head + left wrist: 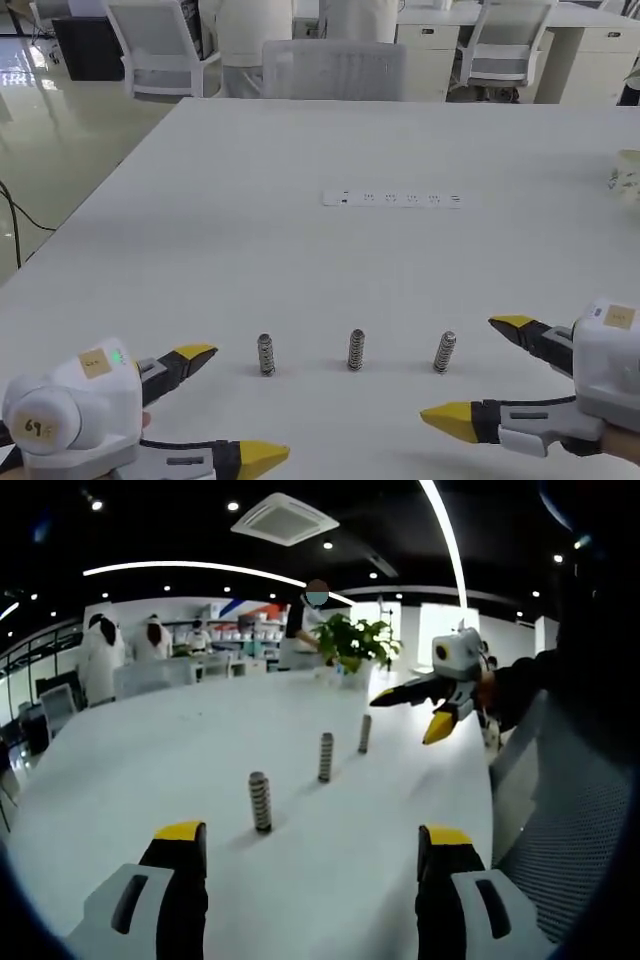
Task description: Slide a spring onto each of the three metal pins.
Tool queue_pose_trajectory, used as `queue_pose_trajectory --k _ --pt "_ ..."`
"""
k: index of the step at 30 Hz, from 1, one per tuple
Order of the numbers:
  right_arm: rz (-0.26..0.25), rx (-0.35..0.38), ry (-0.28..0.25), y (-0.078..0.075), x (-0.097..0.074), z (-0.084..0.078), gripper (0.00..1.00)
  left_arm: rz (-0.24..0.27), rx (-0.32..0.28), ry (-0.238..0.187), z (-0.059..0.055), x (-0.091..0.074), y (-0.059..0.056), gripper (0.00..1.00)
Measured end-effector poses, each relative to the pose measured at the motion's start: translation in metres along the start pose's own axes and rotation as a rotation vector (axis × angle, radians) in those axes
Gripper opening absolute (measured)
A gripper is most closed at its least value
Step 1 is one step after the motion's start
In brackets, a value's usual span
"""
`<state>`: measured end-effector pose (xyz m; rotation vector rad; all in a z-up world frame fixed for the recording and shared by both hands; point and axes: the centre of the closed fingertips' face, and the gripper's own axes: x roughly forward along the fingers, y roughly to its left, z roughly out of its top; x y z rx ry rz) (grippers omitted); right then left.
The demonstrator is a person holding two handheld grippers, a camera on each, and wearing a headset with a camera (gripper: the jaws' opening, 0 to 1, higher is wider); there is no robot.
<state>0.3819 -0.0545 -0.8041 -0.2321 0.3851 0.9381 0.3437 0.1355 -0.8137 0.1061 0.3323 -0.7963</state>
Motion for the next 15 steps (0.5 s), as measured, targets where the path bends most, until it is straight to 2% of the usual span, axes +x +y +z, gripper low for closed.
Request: queue_pose_trajectory --k 15 --pt "0.003 -0.005 -0.007 0.0006 0.0006 0.0023 0.93 -0.006 0.011 0.005 0.0031 0.0005 -0.0016 0.83"
